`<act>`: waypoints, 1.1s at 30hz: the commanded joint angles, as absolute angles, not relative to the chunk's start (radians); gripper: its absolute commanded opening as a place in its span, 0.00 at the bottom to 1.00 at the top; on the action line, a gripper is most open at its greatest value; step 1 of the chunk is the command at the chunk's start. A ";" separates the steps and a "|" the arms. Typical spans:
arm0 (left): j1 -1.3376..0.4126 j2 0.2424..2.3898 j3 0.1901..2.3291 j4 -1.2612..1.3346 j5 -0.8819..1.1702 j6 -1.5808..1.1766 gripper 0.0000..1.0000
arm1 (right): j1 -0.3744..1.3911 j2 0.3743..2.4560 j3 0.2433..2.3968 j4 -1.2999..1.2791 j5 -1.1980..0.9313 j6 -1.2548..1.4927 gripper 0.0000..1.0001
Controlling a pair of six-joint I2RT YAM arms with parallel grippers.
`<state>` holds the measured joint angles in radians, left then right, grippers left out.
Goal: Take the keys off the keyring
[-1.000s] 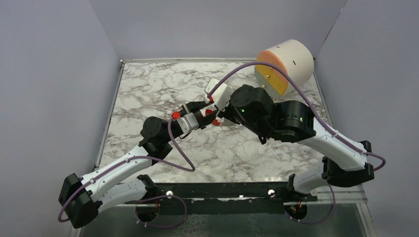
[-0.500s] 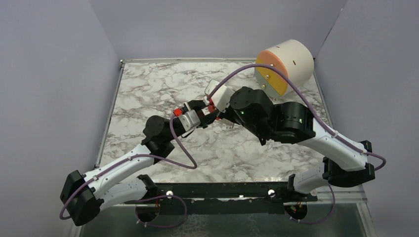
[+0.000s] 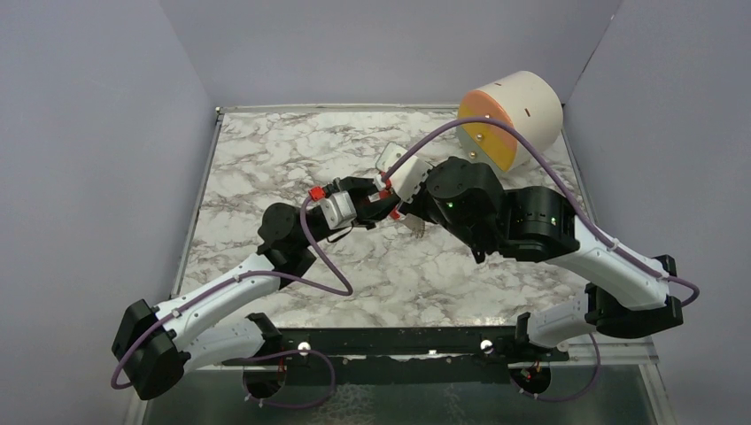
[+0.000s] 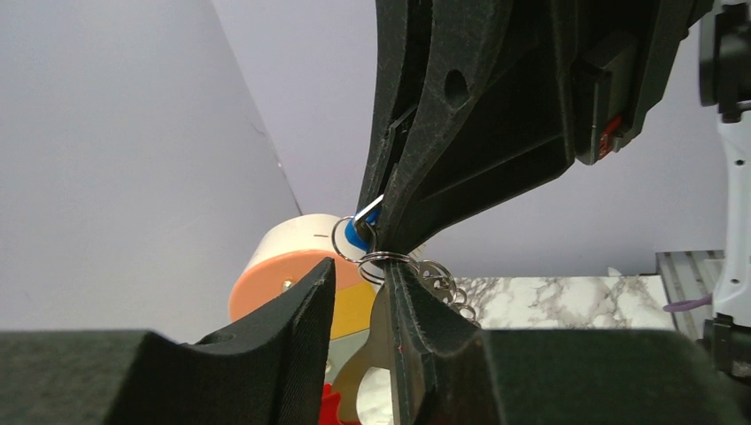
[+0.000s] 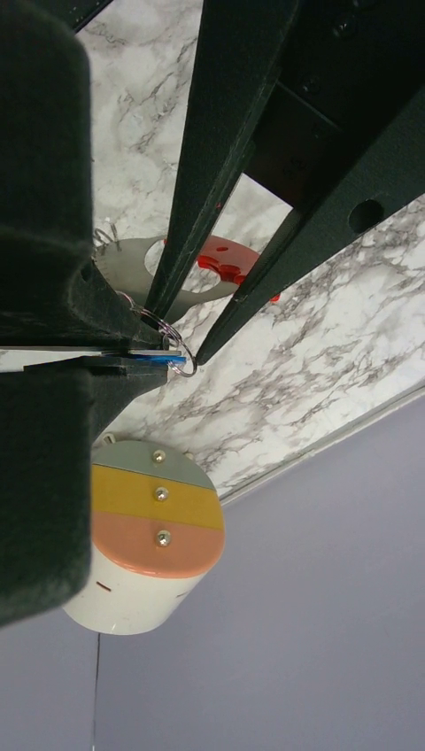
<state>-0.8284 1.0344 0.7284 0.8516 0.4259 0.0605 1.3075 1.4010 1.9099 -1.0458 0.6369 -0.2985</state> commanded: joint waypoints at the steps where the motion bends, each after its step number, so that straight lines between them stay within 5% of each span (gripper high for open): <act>1: -0.834 1.058 0.771 0.859 0.631 -0.001 0.28 | 1.331 1.391 1.901 -0.912 0.570 -0.308 0.01; 10: -0.834 1.075 0.813 0.881 0.857 -0.062 0.24 | 1.337 1.387 1.901 -0.898 0.562 -0.317 0.01; 17: -0.834 1.092 0.823 0.899 0.828 -0.100 0.00 | 1.338 1.387 1.892 -0.878 0.577 -0.326 0.01; 33: -0.833 1.091 0.795 0.848 0.596 -0.058 0.00 | 1.343 1.356 1.870 -0.862 0.609 -0.333 0.01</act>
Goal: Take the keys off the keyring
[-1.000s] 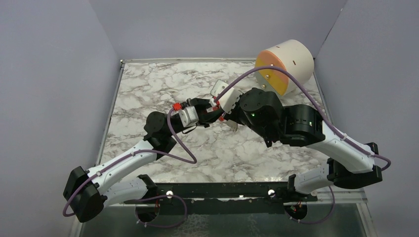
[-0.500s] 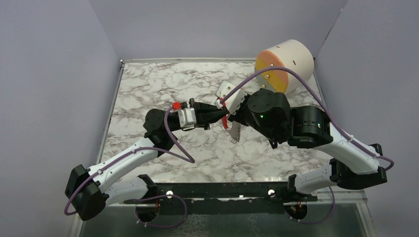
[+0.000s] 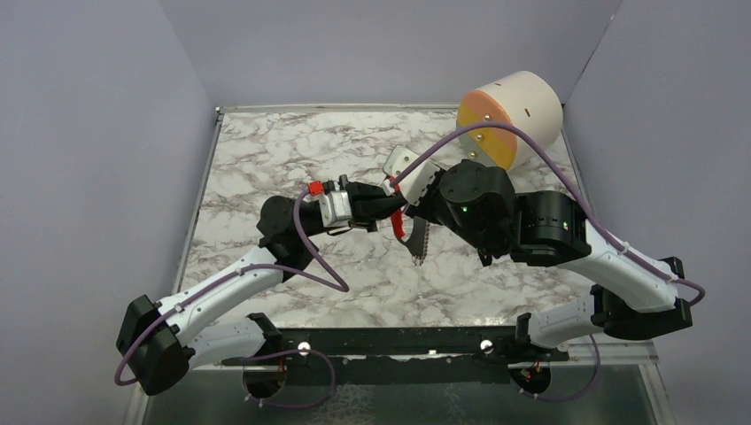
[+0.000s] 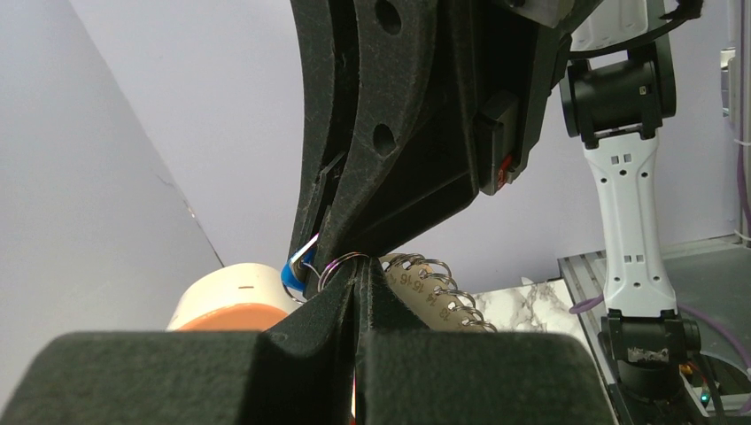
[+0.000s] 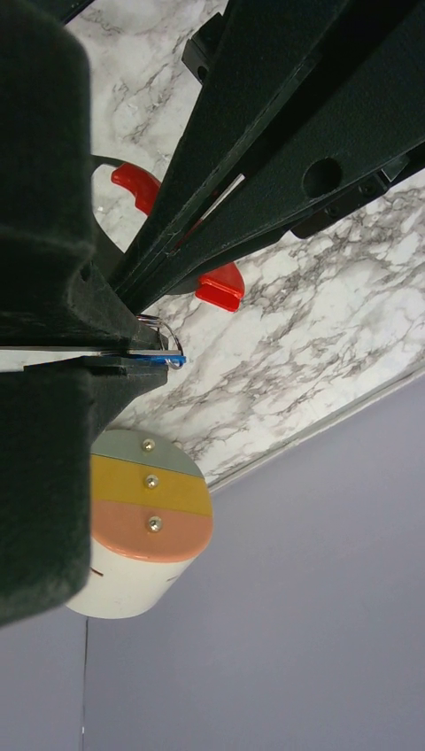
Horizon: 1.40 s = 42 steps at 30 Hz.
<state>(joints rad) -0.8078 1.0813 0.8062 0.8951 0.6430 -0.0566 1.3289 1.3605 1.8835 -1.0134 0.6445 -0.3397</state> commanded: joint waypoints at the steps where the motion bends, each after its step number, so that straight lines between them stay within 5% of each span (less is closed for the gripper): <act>1: -0.833 1.091 0.793 0.840 0.585 -0.051 0.00 | 1.345 1.354 1.867 -0.858 0.609 -0.334 0.01; 22: -0.833 0.976 0.690 0.712 0.277 0.120 0.11 | 1.366 1.373 1.877 -0.870 0.633 -0.332 0.01; 42: -0.833 0.624 0.801 0.413 0.326 0.149 0.24 | 1.379 1.386 1.910 -0.881 0.669 -0.357 0.01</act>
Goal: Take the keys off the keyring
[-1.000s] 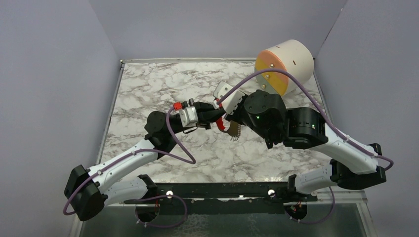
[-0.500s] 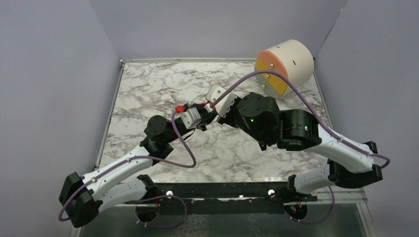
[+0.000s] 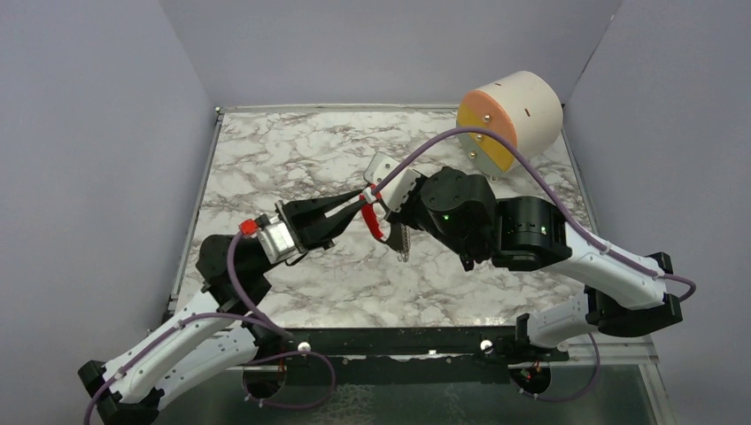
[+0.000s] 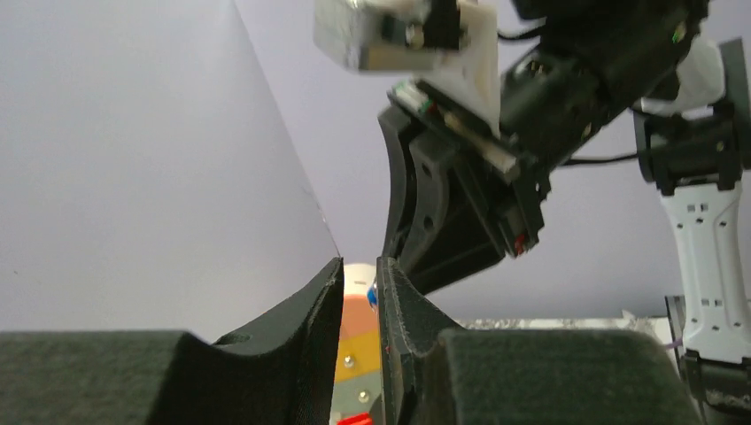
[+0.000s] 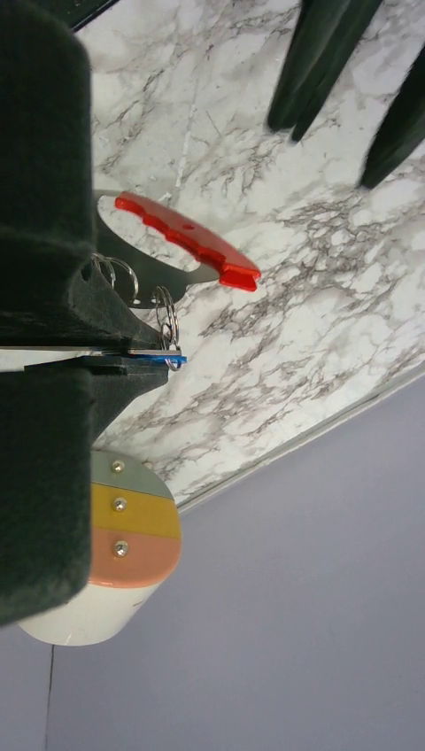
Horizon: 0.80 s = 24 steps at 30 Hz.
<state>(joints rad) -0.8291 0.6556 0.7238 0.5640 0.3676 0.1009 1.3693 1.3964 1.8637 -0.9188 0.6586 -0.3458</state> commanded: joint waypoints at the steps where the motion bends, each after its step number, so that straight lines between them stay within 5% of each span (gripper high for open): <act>1: -0.833 0.629 0.818 0.380 0.294 0.170 0.25 | 1.380 1.383 1.913 -0.878 0.660 -0.359 0.01; 7: -0.832 0.708 0.904 0.237 0.269 0.255 0.42 | 1.380 1.349 1.914 -0.865 0.517 -0.398 0.01; 24: -0.833 0.826 0.934 0.305 0.019 0.308 0.40 | 1.380 1.342 1.984 -0.764 0.348 -0.647 0.01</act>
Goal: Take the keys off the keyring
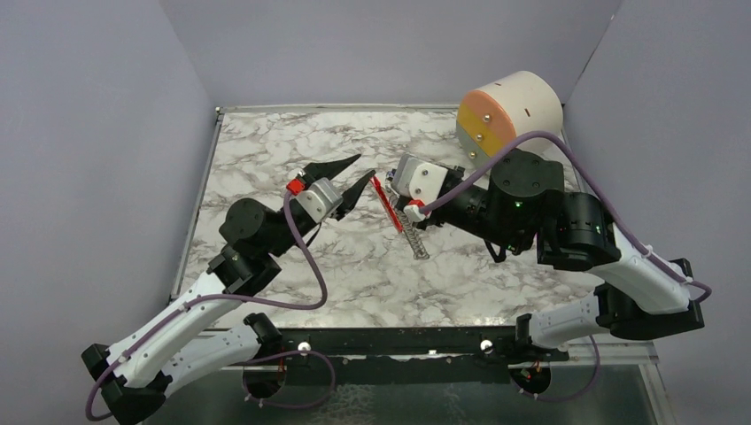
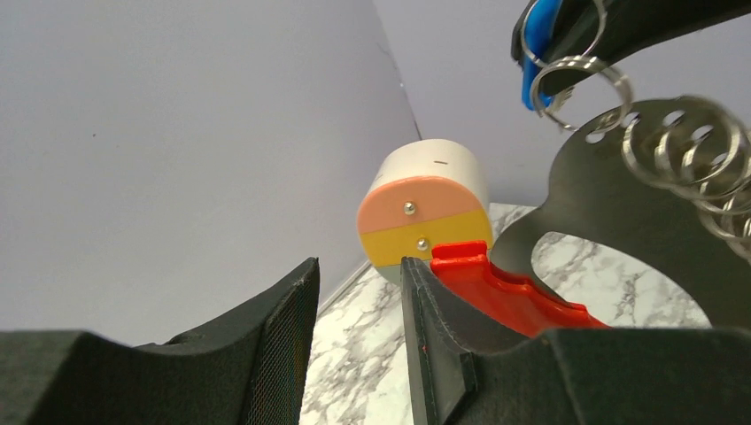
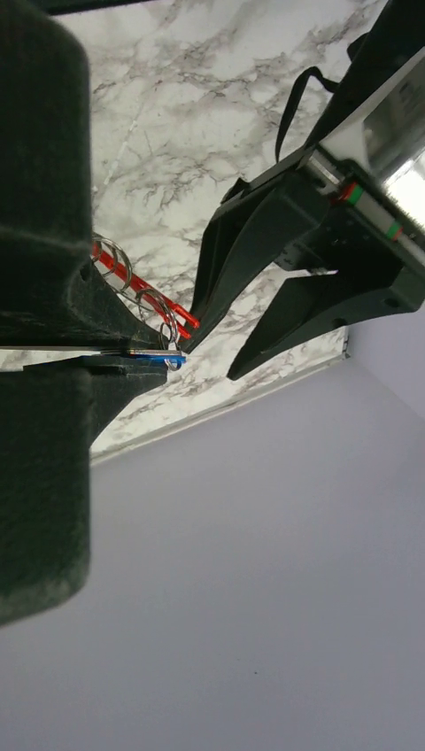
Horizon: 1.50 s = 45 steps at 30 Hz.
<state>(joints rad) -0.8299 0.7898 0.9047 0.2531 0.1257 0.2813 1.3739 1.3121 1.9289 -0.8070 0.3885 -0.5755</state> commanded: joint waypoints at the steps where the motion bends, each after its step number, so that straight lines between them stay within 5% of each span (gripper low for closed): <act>1: -0.833 0.837 0.943 0.312 0.010 0.315 0.40 | 1.380 1.347 1.992 -0.765 0.342 -0.653 0.01; 12: -0.680 1.004 1.122 0.211 0.081 0.377 0.39 | 1.381 1.369 2.025 -0.768 0.357 -0.675 0.01; 22: -0.468 1.023 1.072 0.285 0.269 0.220 0.39 | 1.380 1.319 1.991 -0.759 0.365 -0.651 0.01; 29: -0.460 1.109 0.961 0.821 0.742 -0.153 0.37 | 1.379 1.290 1.953 -0.740 0.349 -0.637 0.01; 37: -0.460 1.345 0.956 1.591 0.867 -0.855 0.32 | 1.379 1.260 1.896 -0.699 0.368 -0.622 0.01; 45: -0.460 1.274 0.911 1.607 0.848 -0.920 0.35 | 1.380 1.280 1.852 -0.661 0.439 -0.630 0.01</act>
<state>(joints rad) -0.4641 1.3483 0.9405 1.4826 0.8158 -0.8234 1.3746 1.2785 1.8568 -0.7319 0.3885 -0.6331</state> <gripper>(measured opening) 0.347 0.027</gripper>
